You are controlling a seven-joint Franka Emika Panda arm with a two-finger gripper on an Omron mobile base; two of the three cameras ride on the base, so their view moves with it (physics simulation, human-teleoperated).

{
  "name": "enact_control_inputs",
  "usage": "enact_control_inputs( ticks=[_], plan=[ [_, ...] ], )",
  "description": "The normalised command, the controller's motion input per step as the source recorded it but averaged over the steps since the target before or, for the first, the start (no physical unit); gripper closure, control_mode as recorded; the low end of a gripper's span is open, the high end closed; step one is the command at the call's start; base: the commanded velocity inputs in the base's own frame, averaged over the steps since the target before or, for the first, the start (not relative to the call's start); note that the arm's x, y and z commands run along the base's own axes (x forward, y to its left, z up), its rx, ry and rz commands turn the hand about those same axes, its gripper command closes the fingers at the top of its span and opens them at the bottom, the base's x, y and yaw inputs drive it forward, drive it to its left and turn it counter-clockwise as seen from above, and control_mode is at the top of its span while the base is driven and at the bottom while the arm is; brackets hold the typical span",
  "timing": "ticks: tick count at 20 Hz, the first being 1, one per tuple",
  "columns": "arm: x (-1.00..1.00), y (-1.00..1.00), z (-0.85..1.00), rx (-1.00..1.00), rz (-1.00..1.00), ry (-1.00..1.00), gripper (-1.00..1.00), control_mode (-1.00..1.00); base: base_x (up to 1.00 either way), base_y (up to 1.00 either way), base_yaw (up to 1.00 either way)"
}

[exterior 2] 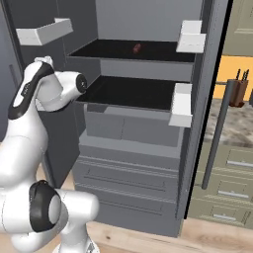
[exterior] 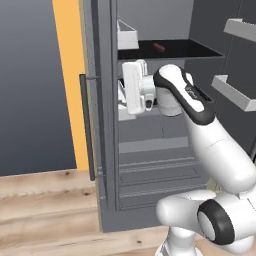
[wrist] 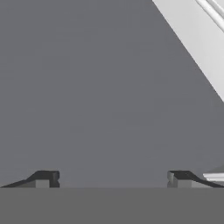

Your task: Move the hot dog bun to the plate on the dining table and place the condiment next to that plate. Then navigate to the fridge and take the sausage and place it on the plate as well.

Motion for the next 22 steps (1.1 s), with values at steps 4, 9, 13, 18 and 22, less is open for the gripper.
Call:
enact_control_inputs(
  ticks=[4,9,13,18,22],
  plan=[
    [-0.25,0.39,-0.03,0.00,0.00,0.00,-1.00,-1.00,0.00,0.00,0.00],
    [-0.04,0.42,-0.03,0.00,0.00,0.02,-1.00,-1.00,0.00,0.00,0.00],
    [-0.02,0.03,-0.26,-0.05,0.00,0.04,-1.00,-1.00,0.00,0.00,0.00],
    [-0.40,-0.52,0.03,-0.08,-0.09,-0.16,-1.00,-1.00,0.00,0.00,0.00],
    [-0.34,-0.78,0.28,-0.19,-0.14,-0.15,-1.00,-1.00,0.00,0.00,0.00]
  ],
)
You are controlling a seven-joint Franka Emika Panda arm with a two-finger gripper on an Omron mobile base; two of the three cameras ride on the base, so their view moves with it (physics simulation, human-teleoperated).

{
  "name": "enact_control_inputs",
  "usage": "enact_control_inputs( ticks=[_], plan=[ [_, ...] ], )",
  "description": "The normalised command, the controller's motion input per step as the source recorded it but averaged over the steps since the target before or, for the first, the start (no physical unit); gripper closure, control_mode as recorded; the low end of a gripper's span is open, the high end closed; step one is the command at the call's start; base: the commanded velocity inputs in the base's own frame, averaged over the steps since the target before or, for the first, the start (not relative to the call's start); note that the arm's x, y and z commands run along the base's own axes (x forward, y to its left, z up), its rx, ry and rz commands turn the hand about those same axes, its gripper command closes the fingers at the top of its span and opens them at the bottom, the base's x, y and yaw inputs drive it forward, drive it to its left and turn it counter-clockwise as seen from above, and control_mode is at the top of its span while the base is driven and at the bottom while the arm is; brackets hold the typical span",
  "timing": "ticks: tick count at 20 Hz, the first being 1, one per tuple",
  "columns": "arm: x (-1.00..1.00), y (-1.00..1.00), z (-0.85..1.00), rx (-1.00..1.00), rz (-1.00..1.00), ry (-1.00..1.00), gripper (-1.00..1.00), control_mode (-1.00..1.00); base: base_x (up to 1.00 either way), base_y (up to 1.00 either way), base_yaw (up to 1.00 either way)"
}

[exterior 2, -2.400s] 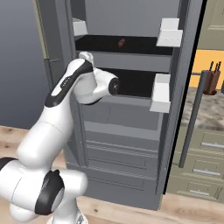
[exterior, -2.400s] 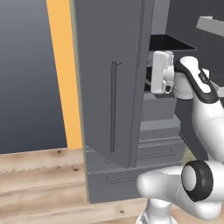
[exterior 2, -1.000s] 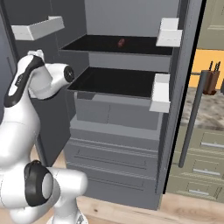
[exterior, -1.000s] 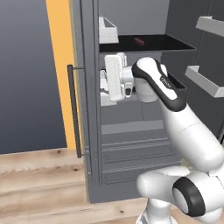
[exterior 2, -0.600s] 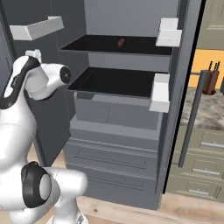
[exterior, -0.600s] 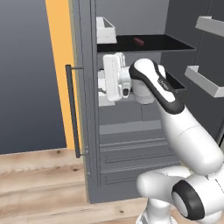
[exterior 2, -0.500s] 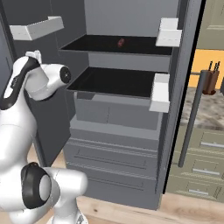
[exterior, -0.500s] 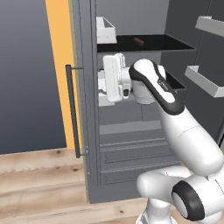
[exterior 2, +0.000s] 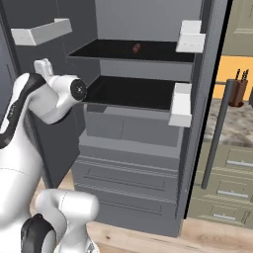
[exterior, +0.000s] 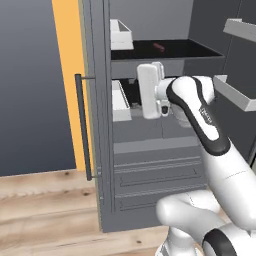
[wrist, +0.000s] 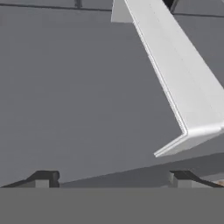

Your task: Move the hot dog bun to the plate on the dining table and place the condiment next to that plate. Then navigate to the fridge and take the sausage and place it on the plate as well.

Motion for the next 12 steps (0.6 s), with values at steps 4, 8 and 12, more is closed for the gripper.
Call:
enact_control_inputs(
  ticks=[4,8,12],
  plan=[
    [-0.41,-0.77,0.30,-0.31,-0.11,-0.12,-1.00,-1.00,0.00,0.00,0.00],
    [-0.61,-0.81,0.07,-0.34,-0.11,-0.12,-1.00,-1.00,0.00,0.00,0.00],
    [-0.62,-0.67,0.00,-0.45,-0.06,-0.06,-1.00,-1.00,0.00,0.00,0.00]
  ],
)
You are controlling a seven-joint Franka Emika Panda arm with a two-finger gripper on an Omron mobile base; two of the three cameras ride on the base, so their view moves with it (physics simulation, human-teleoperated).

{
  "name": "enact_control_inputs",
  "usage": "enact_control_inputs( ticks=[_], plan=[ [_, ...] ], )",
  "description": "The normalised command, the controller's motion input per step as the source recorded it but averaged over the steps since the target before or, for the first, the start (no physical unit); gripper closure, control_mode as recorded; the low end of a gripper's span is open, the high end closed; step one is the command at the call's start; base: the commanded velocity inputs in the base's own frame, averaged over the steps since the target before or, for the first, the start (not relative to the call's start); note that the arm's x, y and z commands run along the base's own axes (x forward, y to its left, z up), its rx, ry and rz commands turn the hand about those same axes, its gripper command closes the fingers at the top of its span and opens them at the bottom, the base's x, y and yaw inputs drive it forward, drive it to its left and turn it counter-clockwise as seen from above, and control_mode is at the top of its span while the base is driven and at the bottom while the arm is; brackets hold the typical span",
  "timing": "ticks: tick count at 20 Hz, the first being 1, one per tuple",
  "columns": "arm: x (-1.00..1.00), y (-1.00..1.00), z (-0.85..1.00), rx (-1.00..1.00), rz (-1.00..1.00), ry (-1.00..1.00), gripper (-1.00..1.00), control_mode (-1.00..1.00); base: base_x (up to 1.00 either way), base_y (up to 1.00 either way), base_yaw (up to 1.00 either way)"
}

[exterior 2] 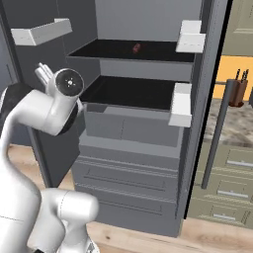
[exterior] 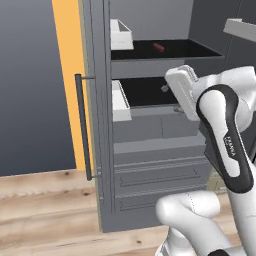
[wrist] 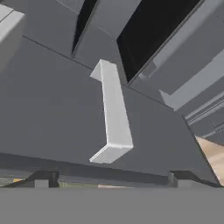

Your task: Move the hot dog bun to the plate on the dining table and place the condiment next to that plate. Then navigate to the fridge and take the sausage and place it on the plate as well.

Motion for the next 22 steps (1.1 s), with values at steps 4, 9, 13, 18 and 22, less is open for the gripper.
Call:
enact_control_inputs(
  ticks=[4,9,13,18,22],
  plan=[
    [-0.73,-0.64,0.00,-0.44,0.00,-0.08,-1.00,-1.00,0.00,0.00,0.00],
    [-0.76,-0.48,0.00,-0.43,0.01,-0.09,-1.00,-1.00,0.00,0.00,0.00],
    [-0.74,-0.20,-0.01,-0.46,0.05,-0.10,-1.00,-1.00,0.00,0.00,0.00],
    [-0.57,-0.01,-0.12,-0.35,0.02,-0.03,-1.00,-1.00,0.00,0.00,0.00],
    [-0.19,0.08,-0.11,-0.14,0.00,0.00,-1.00,-1.00,0.00,0.00,0.00]
  ],
)
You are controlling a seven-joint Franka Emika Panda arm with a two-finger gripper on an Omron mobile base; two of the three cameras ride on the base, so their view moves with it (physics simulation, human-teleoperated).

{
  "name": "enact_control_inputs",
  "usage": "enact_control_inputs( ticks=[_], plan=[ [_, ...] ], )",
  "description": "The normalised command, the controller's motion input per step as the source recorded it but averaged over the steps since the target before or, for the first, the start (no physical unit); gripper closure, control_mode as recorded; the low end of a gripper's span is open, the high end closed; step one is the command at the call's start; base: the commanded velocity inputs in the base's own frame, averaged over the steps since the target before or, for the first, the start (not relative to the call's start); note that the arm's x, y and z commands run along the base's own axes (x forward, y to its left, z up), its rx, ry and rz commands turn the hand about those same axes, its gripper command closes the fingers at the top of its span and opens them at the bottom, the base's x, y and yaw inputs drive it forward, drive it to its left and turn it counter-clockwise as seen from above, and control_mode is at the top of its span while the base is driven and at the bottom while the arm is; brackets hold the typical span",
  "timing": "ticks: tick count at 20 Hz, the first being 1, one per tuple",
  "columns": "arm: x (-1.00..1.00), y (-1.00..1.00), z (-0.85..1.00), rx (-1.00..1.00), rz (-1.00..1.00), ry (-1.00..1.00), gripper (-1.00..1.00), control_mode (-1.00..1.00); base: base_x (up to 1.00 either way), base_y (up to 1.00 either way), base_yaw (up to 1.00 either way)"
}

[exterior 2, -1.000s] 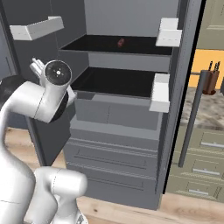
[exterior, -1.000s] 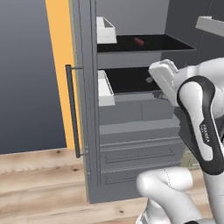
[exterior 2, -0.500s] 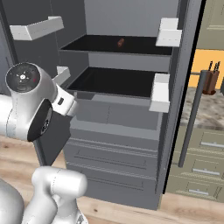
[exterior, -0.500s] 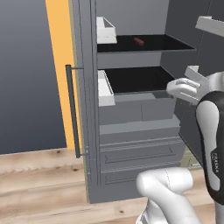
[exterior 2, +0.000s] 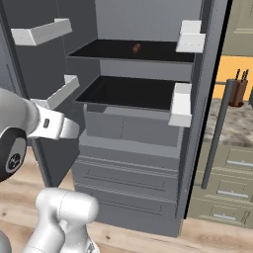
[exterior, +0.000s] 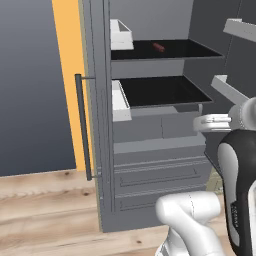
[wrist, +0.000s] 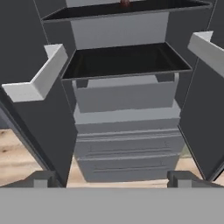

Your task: Move the hot dog bun to the plate on the dining table and place the condiment next to that plate. Then navigate to the fridge and take the sausage and place it on the plate as well.

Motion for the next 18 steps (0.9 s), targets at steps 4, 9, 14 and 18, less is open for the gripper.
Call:
enact_control_inputs(
  ticks=[4,9,14,18],
  plan=[
    [0.00,0.00,0.00,0.00,0.00,0.00,-1.00,-1.00,0.00,0.00,0.00],
    [0.05,0.00,-0.02,0.00,0.00,0.00,-1.00,1.00,0.46,-0.23,-0.02],
    [0.00,0.00,0.00,0.00,0.00,0.00,-1.00,1.00,0.76,-0.38,-0.12],
    [0.00,0.00,0.00,0.00,0.00,0.00,-1.00,1.00,0.62,-0.41,-0.13]
  ],
)
